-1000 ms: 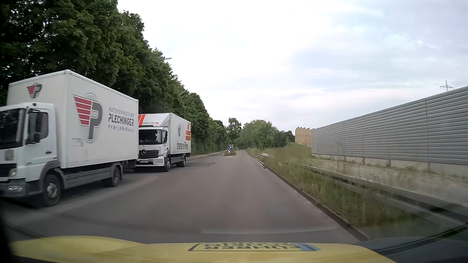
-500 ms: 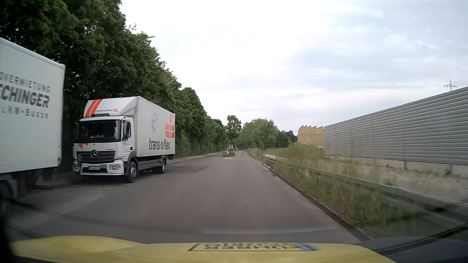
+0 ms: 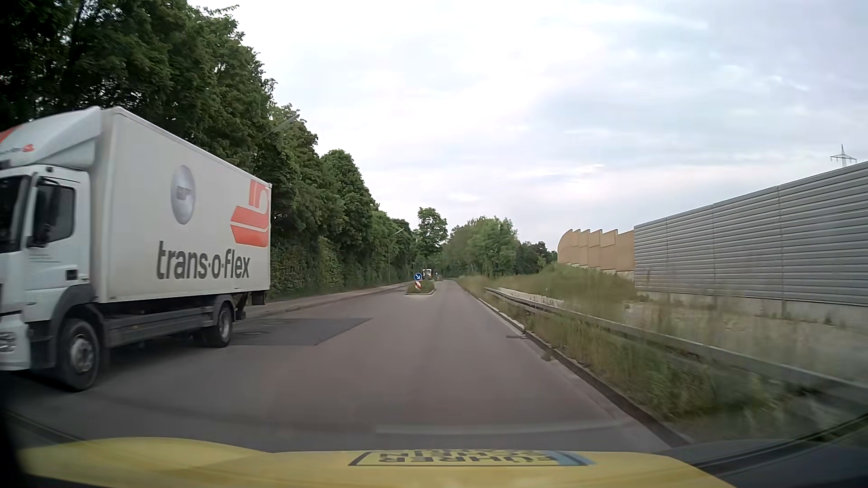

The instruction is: Follow the waypoints while adhering to traffic rules and regulations

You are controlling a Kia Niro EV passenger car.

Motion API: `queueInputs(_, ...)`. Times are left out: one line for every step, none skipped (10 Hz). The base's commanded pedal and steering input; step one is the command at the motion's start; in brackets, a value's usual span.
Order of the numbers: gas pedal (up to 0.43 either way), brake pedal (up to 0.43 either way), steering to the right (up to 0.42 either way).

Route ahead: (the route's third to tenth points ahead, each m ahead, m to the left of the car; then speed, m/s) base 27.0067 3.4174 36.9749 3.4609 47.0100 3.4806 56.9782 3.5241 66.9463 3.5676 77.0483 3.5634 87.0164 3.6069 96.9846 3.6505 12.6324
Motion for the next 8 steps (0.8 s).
queueInputs(0.067,0.0,0.0)
queueInputs(0.067,0.0,0.0)
queueInputs(0.067,0.0,0.0)
queueInputs(0.067,0.0,0.0)
queueInputs(0.067,0.0,0.0)
queueInputs(0.067,0.0,0.0)
queueInputs(0.067,0.0,0.0)
queueInputs(0.067,0.0,0.0)
